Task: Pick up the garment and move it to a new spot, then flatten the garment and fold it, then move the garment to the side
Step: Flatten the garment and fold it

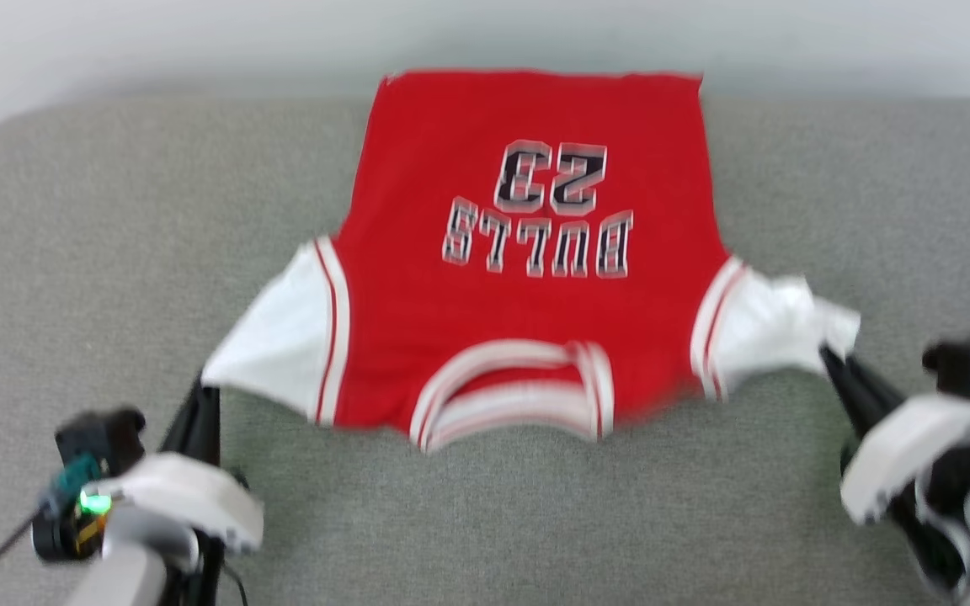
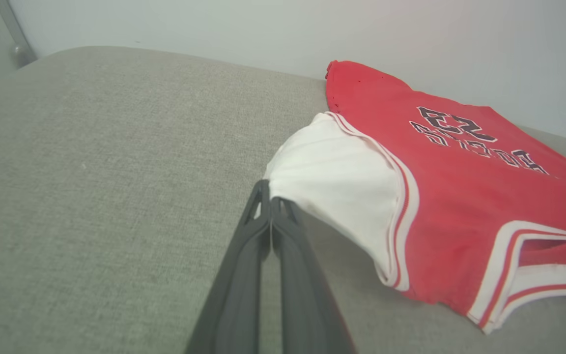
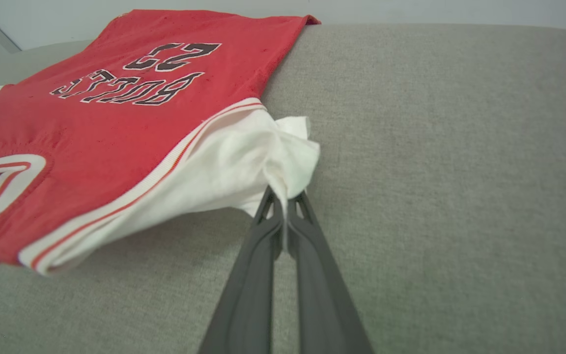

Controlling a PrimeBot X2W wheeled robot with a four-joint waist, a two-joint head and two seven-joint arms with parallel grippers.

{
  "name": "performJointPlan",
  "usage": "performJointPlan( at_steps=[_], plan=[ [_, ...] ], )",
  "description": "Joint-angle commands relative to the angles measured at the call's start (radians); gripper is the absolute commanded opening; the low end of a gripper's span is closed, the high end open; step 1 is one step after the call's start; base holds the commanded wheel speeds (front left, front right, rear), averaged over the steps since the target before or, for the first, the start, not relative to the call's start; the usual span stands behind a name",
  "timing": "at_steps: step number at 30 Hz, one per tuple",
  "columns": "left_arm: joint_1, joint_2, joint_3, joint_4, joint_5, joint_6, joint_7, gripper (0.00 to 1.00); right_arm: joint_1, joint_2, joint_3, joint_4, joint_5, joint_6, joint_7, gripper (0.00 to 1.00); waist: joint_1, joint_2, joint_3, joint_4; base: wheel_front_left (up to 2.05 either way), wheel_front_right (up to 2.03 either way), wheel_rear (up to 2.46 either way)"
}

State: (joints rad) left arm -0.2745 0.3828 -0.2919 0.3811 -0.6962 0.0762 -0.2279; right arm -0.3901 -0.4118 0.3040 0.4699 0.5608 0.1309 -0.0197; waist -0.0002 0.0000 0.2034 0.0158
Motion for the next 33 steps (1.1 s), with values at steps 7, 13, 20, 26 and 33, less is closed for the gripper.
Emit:
performJointPlan(
  at_steps=[7, 13, 20, 26, 33],
  plan=[
    [0.335, 0.043, -0.029, -0.275, 0.008, 0.138, 0.101, 0.00, 0.388, 0.070, -0.172, -0.210, -0.082, 0.000, 0.147, 0.00, 0.0002, 0.0000, -0.135, -0.007, 0.00, 0.00, 0.00],
    [0.500, 0.059, -0.037, -0.397, 0.009, 0.220, 0.141, 0.00, 0.617, 0.150, -0.280, -0.351, -0.172, 0.000, 0.274, 0.00, 0.0002, 0.0000, -0.175, 0.003, 0.00, 0.00, 0.00],
    [0.540, 0.056, -0.051, -0.450, 0.020, 0.242, 0.139, 0.00, 0.696, 0.203, -0.322, -0.467, -0.252, 0.000, 0.360, 1.00, 0.0002, 0.0000, -0.198, 0.010, 0.00, 0.00, 0.00],
    [0.492, 0.053, -0.075, -0.486, 0.048, 0.235, 0.135, 0.00, 0.611, 0.240, -0.412, -0.527, -0.219, 0.000, 0.334, 1.00, 0.0002, 0.0000, -0.201, 0.029, 0.00, 0.00, 0.00],
    [0.413, 0.060, -0.081, -0.559, 0.083, 0.231, 0.129, 0.00, 0.327, 0.199, -0.536, -0.375, -0.177, 0.000, 0.316, 1.00, 0.0002, 0.0000, -0.109, 0.069, 0.00, 0.00, 0.00]
  ],
)
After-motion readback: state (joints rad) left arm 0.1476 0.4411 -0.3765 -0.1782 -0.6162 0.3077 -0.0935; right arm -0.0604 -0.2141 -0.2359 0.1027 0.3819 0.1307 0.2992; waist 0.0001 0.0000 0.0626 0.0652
